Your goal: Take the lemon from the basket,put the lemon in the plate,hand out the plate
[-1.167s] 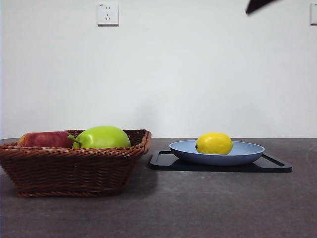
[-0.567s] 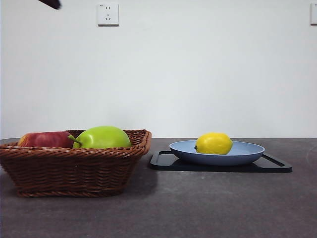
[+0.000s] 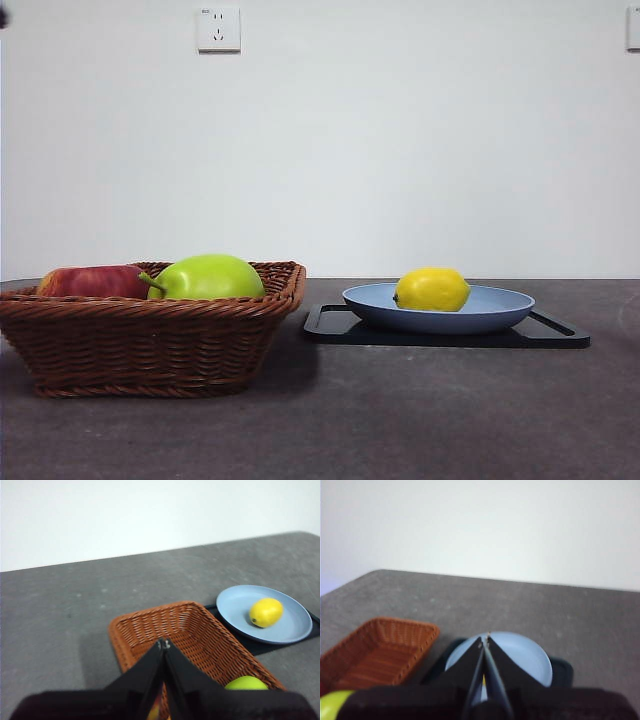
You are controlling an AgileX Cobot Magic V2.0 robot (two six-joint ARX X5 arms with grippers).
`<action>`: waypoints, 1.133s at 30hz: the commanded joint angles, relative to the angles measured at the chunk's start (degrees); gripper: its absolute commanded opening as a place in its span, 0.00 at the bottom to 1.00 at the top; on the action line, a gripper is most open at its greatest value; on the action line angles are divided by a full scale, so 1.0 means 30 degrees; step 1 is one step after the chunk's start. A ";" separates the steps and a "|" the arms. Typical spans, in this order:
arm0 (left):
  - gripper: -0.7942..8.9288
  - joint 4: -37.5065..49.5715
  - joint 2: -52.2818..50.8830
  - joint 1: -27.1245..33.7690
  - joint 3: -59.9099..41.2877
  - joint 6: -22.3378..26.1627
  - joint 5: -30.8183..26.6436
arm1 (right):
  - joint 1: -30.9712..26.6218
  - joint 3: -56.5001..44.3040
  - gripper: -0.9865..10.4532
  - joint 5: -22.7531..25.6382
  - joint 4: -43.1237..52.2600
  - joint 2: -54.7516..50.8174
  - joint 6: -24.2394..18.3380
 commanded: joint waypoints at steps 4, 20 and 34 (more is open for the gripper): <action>0.09 -0.0379 -0.1428 0.0015 0.0073 -0.0750 -0.0175 | 0.0080 0.0117 0.09 0.0350 -0.0284 -0.0189 0.0590; 0.09 -0.1355 -0.2820 0.0051 -0.0029 -0.0590 -0.0270 | 0.0087 0.0117 0.09 0.0313 -0.0262 -0.0175 0.0583; 0.09 -0.3956 -0.8058 0.5865 -0.3789 0.0940 -0.1173 | 0.0087 0.0117 0.09 0.0328 -0.0175 -0.0197 0.0590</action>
